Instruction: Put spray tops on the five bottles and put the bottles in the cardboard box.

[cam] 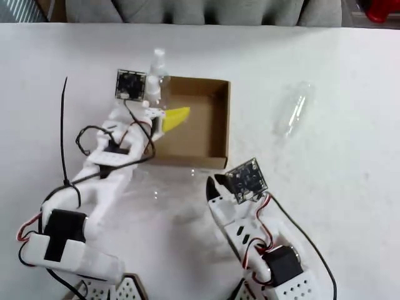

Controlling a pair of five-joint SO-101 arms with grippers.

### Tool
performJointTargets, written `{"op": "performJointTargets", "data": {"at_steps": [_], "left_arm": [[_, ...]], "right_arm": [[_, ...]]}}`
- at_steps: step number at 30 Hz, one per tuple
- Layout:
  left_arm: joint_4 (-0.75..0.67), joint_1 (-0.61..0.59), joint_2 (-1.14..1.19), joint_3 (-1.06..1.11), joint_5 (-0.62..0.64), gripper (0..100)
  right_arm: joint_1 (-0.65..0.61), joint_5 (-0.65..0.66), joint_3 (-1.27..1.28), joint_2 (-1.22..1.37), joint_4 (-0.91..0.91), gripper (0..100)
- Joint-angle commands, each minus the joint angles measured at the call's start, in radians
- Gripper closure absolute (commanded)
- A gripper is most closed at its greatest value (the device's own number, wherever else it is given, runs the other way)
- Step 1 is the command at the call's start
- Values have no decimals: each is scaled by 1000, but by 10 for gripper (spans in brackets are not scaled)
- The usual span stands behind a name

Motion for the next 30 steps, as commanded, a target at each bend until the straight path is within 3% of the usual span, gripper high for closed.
{"op": "performJointTargets", "data": {"at_steps": [1,9,19,30], "left_arm": [[-12,-22,-82,11,38,540],[83,-15,-272,106,34,539],[301,-13,-460,198,31,539],[770,-24,-822,206,31,543]], "right_arm": [[2,14,-35,-7,-4,978],[2,14,-35,-7,-4,978],[16,14,-34,-2,-4,978],[45,14,-34,-2,-4,976]]}}
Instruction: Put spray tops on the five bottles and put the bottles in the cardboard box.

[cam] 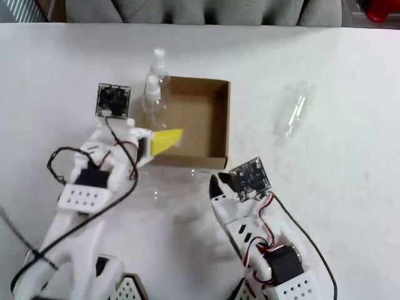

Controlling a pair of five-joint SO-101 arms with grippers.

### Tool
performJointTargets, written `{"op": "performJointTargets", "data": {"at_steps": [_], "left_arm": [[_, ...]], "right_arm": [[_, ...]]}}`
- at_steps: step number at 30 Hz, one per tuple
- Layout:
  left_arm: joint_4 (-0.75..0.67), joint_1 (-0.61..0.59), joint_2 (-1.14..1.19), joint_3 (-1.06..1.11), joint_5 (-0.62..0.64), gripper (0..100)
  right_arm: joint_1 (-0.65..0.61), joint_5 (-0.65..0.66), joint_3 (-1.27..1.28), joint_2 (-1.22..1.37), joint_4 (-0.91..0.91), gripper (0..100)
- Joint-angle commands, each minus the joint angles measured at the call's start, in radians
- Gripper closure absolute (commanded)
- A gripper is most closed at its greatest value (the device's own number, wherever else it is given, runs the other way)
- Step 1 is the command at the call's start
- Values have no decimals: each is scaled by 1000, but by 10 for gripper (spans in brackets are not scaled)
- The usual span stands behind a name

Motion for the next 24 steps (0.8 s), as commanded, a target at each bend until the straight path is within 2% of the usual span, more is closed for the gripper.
{"op": "performJointTargets", "data": {"at_steps": [1,6,12,15,18,21,24], "left_arm": [[192,-13,-185,-15,6,544],[374,-13,-338,-15,0,544],[621,-13,-446,-15,-117,545],[703,-13,-455,-26,-173,600],[792,-36,-438,-71,-302,719],[895,-36,-418,-92,-511,819],[970,-19,-415,-92,-658,841]], "right_arm": [[13,12,-34,-1,-4,976],[13,12,-32,-1,-4,978],[13,12,-32,-1,-4,977],[12,12,-17,-7,-5,975],[12,12,-12,-7,-21,975],[13,12,-12,-4,-24,975],[13,12,-12,-2,-25,975]]}}
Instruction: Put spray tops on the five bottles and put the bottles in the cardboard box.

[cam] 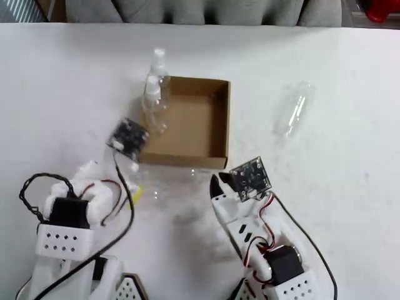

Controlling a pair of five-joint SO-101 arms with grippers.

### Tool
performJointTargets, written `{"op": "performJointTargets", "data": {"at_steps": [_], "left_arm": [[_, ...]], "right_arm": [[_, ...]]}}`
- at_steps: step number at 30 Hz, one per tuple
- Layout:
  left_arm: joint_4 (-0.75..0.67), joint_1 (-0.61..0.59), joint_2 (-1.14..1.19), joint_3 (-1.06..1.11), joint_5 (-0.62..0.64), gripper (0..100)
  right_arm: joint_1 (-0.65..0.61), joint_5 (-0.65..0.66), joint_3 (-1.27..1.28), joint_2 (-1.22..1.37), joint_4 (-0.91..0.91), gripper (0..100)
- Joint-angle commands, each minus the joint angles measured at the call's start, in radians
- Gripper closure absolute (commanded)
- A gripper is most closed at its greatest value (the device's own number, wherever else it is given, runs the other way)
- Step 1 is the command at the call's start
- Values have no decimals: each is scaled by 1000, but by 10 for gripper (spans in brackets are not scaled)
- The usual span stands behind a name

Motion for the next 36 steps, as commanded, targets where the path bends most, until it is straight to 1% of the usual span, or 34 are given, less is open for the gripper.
{"op": "performJointTargets", "data": {"at_steps": [1,4,7,11,14,16,21,26,30,36], "left_arm": [[114,12,13,-66,-226,834],[118,18,16,-57,-265,790],[114,19,16,-61,-284,721],[120,87,48,-63,-279,652],[112,143,160,-94,-279,658],[110,159,260,-146,-279,661],[110,150,489,-295,-288,658],[107,151,670,-376,-292,657],[15,150,773,-376,-292,657],[-71,151,874,-381,-292,657]], "right_arm": [[7,12,-12,-2,-25,975],[7,12,-12,-2,-25,974],[7,12,-12,-2,-25,974],[7,12,-12,-1,-25,974],[7,12,-12,-1,-25,974],[7,12,-12,-1,-25,974],[7,12,-12,-1,-25,974],[7,12,-12,-1,-25,974],[7,12,-12,-1,-25,974],[7,12,-12,-1,-25,974]]}}
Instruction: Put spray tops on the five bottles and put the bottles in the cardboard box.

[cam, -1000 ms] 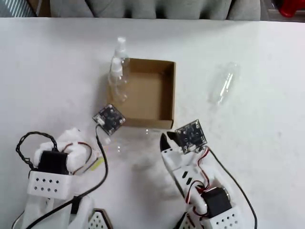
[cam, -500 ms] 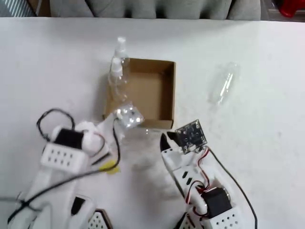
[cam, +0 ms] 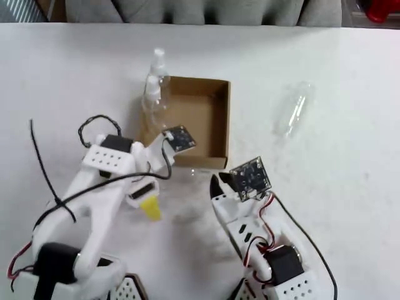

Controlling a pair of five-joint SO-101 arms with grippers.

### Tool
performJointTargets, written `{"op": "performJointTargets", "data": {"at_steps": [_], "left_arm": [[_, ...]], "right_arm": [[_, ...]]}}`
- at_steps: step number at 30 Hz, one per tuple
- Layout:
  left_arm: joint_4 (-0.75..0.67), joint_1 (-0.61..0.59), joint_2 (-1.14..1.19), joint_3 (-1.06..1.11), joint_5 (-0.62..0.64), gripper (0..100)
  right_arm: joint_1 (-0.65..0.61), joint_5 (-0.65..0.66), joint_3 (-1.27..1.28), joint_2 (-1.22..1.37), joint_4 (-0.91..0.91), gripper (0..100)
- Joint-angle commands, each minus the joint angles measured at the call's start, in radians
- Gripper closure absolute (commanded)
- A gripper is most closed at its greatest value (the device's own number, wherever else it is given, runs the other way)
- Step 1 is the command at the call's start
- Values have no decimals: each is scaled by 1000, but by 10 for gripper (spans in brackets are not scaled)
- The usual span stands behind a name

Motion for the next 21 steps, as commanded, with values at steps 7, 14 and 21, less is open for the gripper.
{"op": "performJointTargets", "data": {"at_steps": [7,14,21], "left_arm": [[-153,12,147,-55,-5,658],[-195,13,245,-52,-3,662],[-195,12,231,-9,-3,832]], "right_arm": [[4,12,-12,-1,-25,974],[4,12,-12,-1,-25,974],[4,12,-12,-1,-25,974]]}}
